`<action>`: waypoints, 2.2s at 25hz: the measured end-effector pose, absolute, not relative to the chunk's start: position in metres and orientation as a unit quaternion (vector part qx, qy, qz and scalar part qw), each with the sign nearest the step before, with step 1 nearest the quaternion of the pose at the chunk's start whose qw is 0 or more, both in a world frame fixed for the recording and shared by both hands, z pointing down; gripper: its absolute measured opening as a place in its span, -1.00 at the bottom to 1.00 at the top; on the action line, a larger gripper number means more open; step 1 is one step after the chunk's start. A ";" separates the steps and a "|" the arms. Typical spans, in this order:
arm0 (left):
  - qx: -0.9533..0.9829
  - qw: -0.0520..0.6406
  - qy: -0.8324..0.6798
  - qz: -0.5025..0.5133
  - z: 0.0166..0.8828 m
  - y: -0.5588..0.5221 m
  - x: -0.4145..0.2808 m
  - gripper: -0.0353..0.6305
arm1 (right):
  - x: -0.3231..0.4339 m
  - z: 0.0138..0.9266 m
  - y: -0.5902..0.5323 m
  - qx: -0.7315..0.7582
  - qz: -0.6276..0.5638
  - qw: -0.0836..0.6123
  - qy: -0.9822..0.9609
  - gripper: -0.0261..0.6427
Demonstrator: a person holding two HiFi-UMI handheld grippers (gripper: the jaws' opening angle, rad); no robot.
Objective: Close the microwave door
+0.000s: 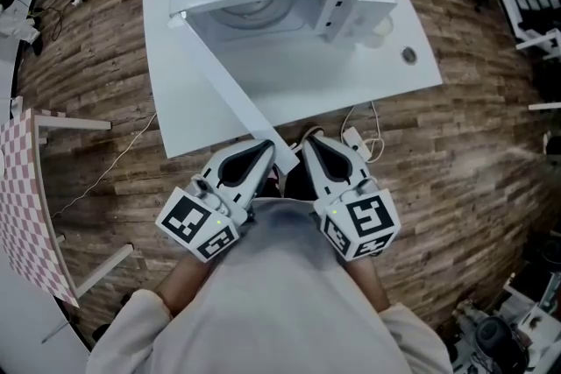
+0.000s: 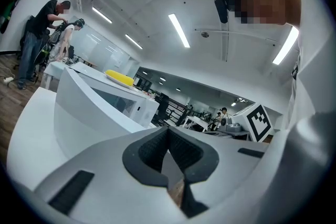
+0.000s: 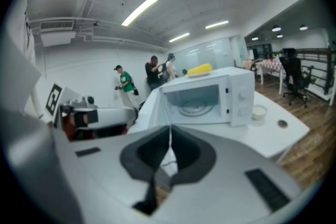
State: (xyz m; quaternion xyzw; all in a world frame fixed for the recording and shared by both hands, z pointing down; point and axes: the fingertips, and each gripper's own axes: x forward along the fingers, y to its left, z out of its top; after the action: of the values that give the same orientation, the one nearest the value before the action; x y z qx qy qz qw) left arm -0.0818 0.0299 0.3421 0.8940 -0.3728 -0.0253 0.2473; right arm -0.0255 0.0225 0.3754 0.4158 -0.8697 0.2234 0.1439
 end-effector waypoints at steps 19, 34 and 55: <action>0.902 0.257 -0.345 -0.021 0.344 0.001 -0.050 -0.83 | 0.012 0.383 -0.001 0.449 0.240 0.140 -0.849 -0.85; 0.902 0.263 -0.343 -0.011 0.352 -0.036 -0.032 -0.84 | 0.031 0.392 -0.038 0.455 0.252 0.144 -0.842 -0.85; 0.899 0.272 -0.344 -0.013 0.355 -0.078 -0.018 -0.83 | 0.055 0.394 -0.089 0.460 0.254 0.153 -0.837 -0.85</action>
State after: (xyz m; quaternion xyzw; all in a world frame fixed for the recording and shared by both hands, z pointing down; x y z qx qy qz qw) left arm -0.0177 -0.0779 0.3546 0.8986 -0.3440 -0.0131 0.2720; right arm 0.0546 -0.0889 0.3938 0.4598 -0.8372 0.2536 0.1529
